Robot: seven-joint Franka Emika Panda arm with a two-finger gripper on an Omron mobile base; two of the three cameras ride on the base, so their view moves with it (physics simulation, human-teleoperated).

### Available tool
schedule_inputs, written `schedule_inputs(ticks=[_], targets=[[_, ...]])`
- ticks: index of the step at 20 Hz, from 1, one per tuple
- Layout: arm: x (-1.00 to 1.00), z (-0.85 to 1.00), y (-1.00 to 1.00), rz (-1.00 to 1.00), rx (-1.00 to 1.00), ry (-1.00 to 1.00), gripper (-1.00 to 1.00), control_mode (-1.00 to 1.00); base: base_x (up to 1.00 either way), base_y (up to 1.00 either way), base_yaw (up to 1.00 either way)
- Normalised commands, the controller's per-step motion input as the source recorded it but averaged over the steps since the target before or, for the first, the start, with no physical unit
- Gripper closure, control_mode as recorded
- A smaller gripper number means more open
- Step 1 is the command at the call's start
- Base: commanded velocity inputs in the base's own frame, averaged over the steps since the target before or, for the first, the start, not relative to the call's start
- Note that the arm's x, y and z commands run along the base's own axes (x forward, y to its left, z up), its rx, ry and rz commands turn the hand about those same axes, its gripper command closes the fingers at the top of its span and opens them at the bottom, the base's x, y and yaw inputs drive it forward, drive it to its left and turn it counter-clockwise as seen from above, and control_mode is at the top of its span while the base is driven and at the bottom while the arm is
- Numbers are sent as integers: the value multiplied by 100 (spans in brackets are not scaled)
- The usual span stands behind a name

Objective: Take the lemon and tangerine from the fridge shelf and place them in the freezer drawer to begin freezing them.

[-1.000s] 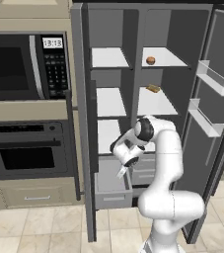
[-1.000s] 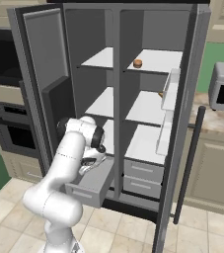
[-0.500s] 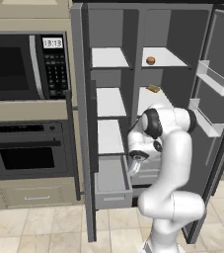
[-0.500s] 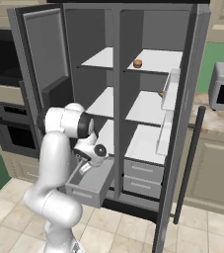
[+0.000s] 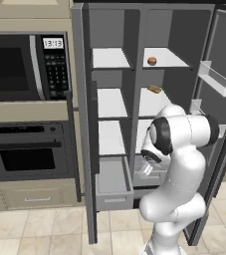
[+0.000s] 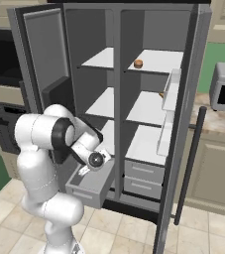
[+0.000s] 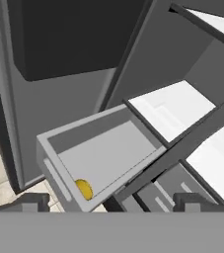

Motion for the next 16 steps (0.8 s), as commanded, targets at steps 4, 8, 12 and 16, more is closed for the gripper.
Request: schedule_inputs(ticks=[4, 8, 12, 16], targets=[[5, 100, -60, -2, 1, 1, -100, -100, 0, 0, 0], [22, 100, -64, -1, 3, 3, -100, -100, 0, 0, 0], [28, 100, -57, 0, 5, 5, -100, -100, 0, 0, 0], [8, 100, -32, -7, 8, 13, -100, -100, 0, 0, 0]])
